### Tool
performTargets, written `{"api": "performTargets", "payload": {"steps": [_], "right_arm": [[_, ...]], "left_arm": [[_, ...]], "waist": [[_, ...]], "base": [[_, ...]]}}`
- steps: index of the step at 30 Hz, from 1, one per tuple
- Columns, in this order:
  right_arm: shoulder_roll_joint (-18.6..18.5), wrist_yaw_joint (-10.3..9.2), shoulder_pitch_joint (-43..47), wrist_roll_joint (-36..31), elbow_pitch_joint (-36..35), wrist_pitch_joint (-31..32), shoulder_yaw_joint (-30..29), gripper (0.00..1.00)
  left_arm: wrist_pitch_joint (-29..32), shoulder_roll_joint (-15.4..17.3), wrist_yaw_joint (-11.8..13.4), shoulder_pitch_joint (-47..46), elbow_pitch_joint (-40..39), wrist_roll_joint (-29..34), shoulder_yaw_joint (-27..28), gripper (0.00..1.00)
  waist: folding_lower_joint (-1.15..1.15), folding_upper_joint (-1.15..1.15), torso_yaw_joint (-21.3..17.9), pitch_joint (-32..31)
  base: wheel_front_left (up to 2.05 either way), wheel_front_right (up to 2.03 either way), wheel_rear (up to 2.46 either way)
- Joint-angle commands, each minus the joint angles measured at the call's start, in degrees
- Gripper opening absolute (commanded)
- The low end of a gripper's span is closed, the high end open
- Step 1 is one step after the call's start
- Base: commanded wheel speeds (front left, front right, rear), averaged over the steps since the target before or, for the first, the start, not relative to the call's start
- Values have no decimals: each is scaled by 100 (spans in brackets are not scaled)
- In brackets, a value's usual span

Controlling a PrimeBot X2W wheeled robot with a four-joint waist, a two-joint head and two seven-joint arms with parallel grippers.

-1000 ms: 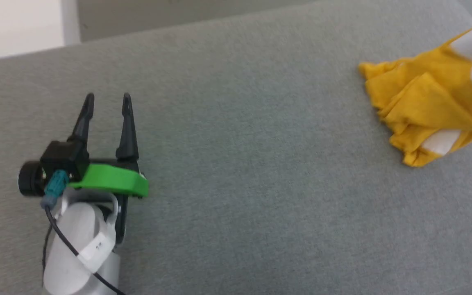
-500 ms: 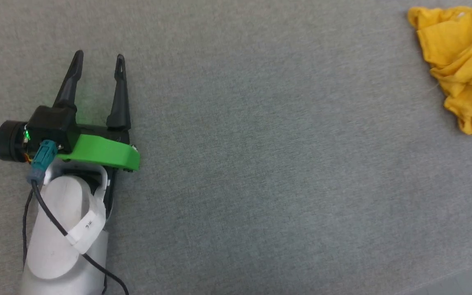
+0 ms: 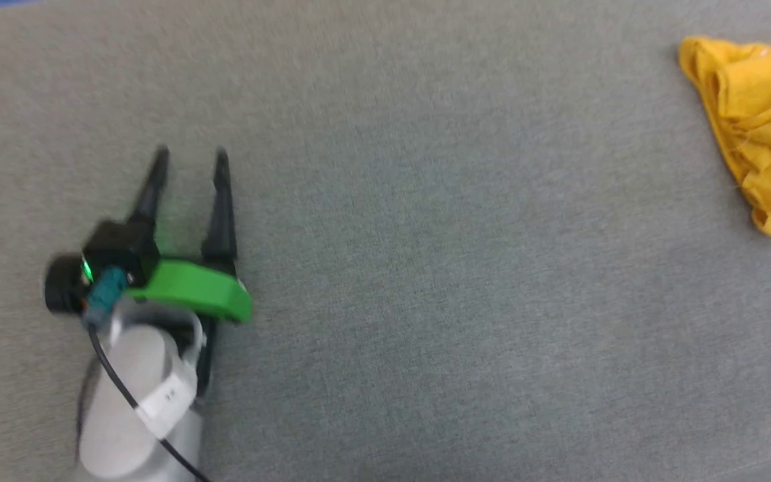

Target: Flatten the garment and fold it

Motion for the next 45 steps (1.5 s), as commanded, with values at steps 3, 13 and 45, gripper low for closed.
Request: {"api": "performTargets", "payload": {"steps": [3,13,45], "right_arm": [[87,-12,410,435,-180,-271,105,100],[976,-12,2484,2031,-2142,-756,303,100],[1952,-12,4743,2365,-3363,-1232,1675,100]], "left_arm": [[-75,-108,54,316,213,-133,-11,100],[-118,-278,48,947,465,-355,-156,100],[-120,-373,37,1540,500,-695,-283,100]], "waist": [[-1,0,543,-1366],[-1,0,1411,-2422],[-1,0,1689,-2807]], "base": [[0,0,0],[0,0,0],[0,0,0]]}}
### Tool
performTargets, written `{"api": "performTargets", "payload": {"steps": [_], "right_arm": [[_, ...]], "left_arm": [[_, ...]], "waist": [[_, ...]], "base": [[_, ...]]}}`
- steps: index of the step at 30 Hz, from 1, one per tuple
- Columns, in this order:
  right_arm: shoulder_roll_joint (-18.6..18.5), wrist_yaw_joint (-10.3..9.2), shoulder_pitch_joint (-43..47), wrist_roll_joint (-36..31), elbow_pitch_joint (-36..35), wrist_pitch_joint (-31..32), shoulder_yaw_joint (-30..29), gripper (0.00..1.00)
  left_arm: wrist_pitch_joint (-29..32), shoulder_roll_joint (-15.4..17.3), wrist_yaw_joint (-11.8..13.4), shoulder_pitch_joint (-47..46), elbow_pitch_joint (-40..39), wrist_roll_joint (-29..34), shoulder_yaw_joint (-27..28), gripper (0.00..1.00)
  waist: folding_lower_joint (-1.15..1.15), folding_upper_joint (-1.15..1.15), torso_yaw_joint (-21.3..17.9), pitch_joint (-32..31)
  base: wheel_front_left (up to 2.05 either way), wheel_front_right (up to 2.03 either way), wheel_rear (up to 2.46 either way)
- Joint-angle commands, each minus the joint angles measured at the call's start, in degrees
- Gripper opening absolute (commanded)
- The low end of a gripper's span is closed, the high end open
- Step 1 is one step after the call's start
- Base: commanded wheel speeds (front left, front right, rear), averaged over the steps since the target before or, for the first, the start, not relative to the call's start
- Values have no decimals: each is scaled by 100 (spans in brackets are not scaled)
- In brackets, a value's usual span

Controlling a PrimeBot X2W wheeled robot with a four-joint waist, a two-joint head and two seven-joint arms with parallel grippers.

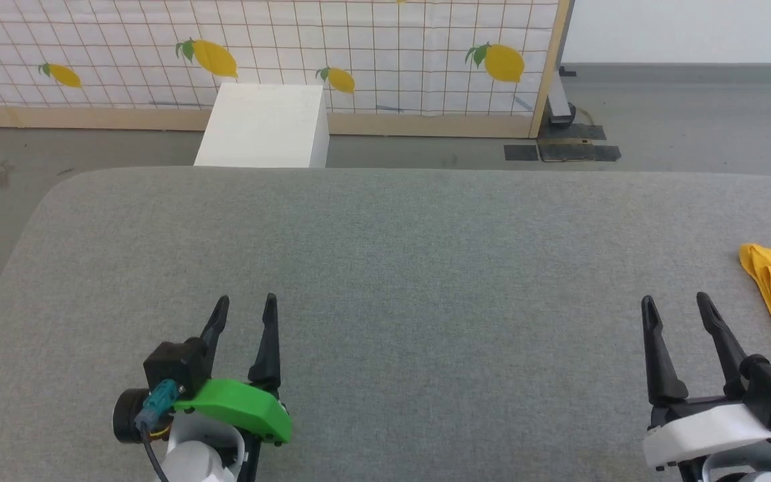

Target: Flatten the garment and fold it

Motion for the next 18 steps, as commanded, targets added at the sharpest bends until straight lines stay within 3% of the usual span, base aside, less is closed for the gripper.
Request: {"api": "performTargets", "payload": {"steps": [1,4,5,18], "right_arm": [[8,-10,62,57,27,-38,3,100],[8,-10,53,84,57,-35,-9,100],[0,0,0,37,49,-12,-12,0],[-1,0,-2,32,50,-3,-12,0]], "left_arm": [[-44,-27,36,79,28,-93,-12,100],[-44,-28,58,79,62,-89,-27,100],[0,-1,42,1,52,-8,-33,0],[22,-1,41,-1,57,6,-47,0]], "waist": [[1,0,-4,-9],[1,0,-7,-13],[1,0,-7,-13],[1,0,-11,-14]], "base": [[0,0,0],[0,0,0],[0,0,0],[0,0,0]]}}
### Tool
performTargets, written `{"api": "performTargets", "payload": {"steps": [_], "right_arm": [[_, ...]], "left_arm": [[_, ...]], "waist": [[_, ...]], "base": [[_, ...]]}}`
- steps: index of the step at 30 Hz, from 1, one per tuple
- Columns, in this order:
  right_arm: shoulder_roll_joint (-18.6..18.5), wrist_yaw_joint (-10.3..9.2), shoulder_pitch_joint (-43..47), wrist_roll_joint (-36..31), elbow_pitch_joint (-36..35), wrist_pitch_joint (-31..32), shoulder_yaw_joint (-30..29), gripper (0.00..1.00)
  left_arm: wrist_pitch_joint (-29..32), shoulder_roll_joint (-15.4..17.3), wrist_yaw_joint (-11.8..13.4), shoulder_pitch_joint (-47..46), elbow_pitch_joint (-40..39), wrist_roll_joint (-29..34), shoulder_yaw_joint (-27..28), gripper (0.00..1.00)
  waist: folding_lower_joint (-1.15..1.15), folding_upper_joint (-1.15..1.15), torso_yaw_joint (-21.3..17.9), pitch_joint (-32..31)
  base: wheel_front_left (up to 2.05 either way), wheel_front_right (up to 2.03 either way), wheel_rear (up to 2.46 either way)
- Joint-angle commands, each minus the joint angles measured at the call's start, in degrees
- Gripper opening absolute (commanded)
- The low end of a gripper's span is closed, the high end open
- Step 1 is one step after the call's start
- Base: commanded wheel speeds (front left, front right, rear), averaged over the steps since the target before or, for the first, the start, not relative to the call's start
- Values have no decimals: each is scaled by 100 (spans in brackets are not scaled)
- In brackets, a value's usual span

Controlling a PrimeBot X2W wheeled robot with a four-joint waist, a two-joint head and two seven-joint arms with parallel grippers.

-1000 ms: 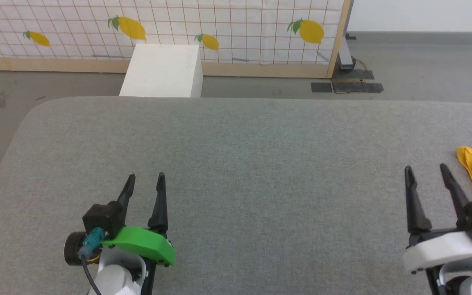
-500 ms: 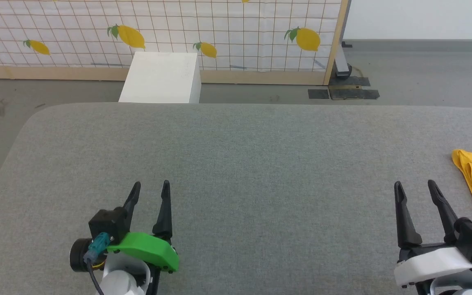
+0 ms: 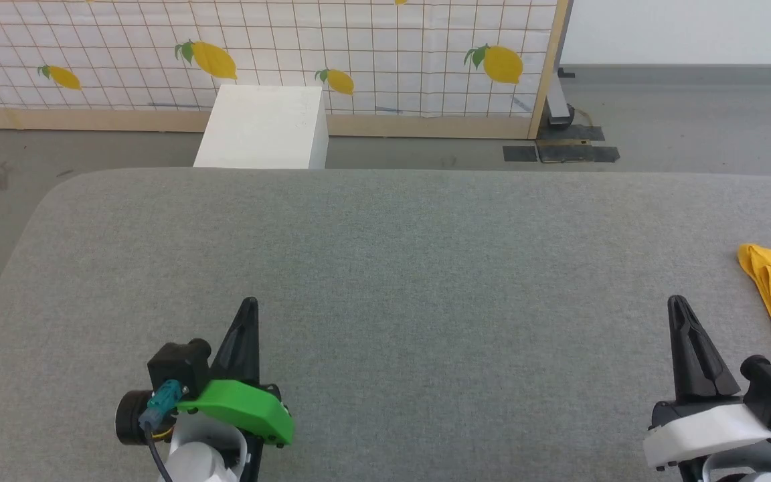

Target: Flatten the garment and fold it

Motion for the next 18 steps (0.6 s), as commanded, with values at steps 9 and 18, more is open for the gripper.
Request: {"api": "performTargets", "payload": {"steps": [9,18], "right_arm": [[1,-1,-27,-38,7,69,39,0],[1,-1,-53,-75,15,136,77,0]], "left_arm": [[106,-2,26,54,-125,101,44,0],[209,-5,51,107,-248,199,87,0]], "waist": [[0,0,-23,2],[0,0,-46,3]], "base": [[0,0,0],[0,0,0]]}}
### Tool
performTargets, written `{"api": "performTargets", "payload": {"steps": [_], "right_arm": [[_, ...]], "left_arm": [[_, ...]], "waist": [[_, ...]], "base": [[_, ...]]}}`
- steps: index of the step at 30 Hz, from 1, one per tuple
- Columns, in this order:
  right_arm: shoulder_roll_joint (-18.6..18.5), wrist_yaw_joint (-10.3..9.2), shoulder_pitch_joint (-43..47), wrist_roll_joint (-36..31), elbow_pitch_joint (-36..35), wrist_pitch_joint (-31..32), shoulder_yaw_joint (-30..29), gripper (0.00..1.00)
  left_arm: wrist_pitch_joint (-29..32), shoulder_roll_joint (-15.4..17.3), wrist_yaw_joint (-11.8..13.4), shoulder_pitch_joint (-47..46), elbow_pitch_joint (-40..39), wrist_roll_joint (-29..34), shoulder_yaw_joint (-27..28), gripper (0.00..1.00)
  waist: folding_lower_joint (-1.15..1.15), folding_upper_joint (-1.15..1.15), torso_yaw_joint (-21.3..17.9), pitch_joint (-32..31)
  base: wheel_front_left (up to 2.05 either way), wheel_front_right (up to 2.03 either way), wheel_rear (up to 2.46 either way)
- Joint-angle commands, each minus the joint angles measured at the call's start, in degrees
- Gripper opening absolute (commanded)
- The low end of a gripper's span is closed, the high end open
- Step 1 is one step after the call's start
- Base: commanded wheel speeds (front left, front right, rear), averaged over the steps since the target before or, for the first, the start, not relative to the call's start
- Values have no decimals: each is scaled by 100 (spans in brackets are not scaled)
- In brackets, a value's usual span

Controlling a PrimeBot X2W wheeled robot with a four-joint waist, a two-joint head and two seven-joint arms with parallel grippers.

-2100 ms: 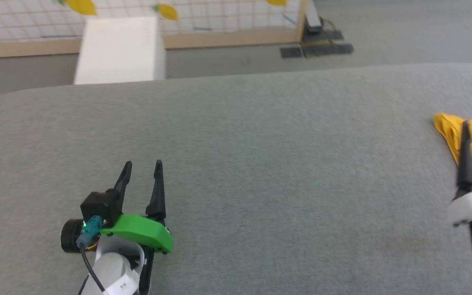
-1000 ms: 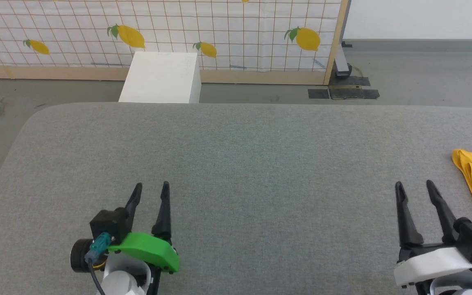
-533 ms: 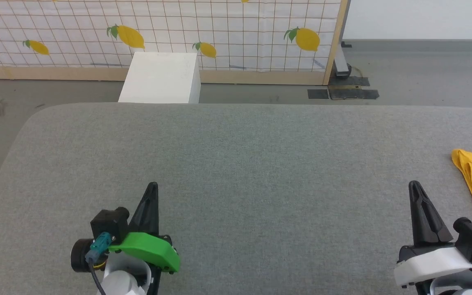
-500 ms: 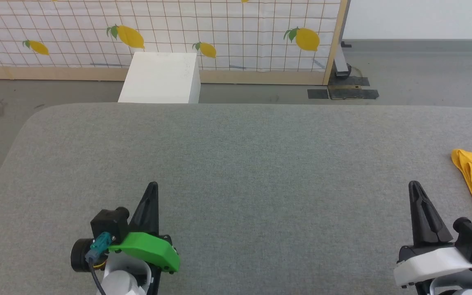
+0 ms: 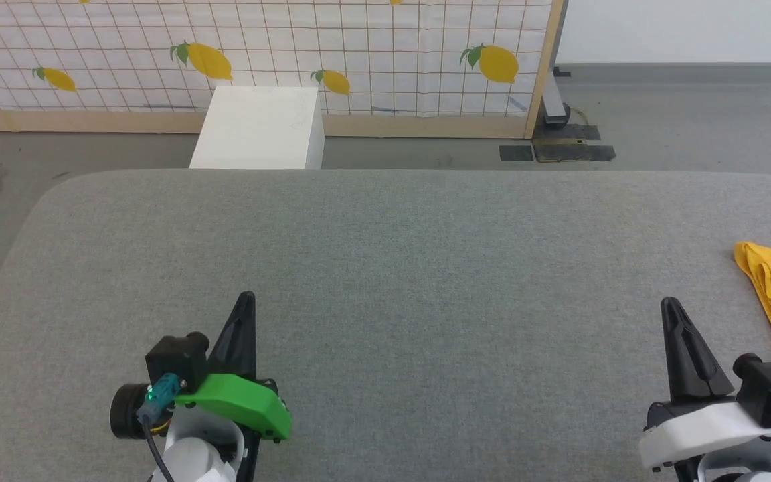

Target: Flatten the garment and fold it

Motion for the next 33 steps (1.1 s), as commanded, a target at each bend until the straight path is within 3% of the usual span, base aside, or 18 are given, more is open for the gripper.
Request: {"api": "performTargets", "payload": {"steps": [1,33], "right_arm": [[2,-1,-50,-44,12,29,23,0],[4,-4,-143,-175,37,264,156,0]], "left_arm": [[40,-5,43,105,-59,68,26,0],[401,-13,131,292,-488,413,176,0]], "waist": [[0,0,-4,0],[0,0,-85,6]], "base": [[0,0,0],[0,0,0]]}}
